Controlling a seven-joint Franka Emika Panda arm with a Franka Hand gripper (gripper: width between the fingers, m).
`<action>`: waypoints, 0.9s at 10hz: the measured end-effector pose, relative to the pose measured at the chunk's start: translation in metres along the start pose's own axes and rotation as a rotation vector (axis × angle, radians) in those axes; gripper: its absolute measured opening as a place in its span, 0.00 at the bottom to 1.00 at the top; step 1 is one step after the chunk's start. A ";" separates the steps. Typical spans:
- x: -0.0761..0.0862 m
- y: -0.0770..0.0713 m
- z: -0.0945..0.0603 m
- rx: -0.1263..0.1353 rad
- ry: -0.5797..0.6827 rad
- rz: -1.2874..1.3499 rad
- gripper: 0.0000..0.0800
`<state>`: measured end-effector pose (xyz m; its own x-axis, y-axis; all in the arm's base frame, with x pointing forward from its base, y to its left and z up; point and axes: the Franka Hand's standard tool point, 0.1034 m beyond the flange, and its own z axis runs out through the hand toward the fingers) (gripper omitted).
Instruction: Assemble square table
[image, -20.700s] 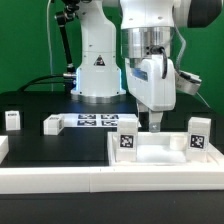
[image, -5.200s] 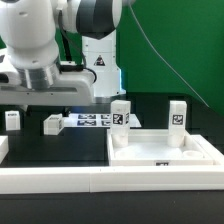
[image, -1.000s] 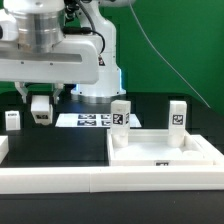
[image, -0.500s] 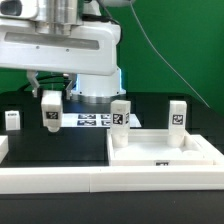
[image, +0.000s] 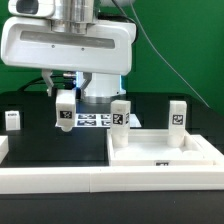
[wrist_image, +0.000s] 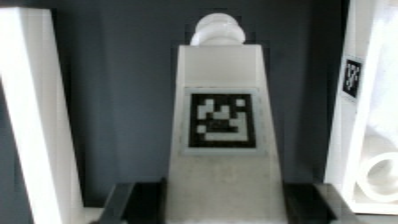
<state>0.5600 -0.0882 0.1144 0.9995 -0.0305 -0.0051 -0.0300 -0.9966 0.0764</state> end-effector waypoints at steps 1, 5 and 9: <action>0.004 -0.013 -0.005 0.007 0.004 0.002 0.36; 0.032 -0.057 -0.015 0.013 0.033 -0.062 0.36; 0.041 -0.062 -0.018 0.007 0.127 -0.052 0.36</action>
Offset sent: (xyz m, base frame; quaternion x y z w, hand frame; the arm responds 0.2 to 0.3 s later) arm 0.0303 0.0445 0.0008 -0.0039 0.0152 -0.0286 0.9995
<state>0.6027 -0.0260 0.1272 0.9925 0.0309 0.1179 0.0224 -0.9971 0.0727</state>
